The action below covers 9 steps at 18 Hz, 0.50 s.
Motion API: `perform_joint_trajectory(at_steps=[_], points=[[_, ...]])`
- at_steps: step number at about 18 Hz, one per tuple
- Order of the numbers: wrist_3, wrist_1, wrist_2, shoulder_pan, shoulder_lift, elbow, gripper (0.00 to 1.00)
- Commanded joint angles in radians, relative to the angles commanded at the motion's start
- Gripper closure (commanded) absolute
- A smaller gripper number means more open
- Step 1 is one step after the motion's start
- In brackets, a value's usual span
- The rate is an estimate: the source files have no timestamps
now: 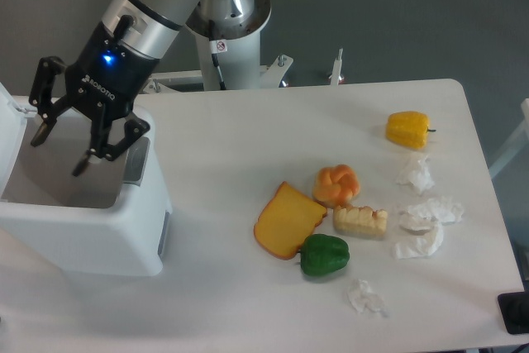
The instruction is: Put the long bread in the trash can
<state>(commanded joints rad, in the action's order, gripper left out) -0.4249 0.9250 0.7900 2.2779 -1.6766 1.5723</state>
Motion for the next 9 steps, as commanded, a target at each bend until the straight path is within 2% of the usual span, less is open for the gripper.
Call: perform_joint_trajectory(at_steps=[3, 9], points=[[-0.003, 0.002, 0.0, 0.024, 0.0, -0.003, 0.0], [-0.008, 0.003, 0.002, 0.12, 0.006, -0.023, 0.0]])
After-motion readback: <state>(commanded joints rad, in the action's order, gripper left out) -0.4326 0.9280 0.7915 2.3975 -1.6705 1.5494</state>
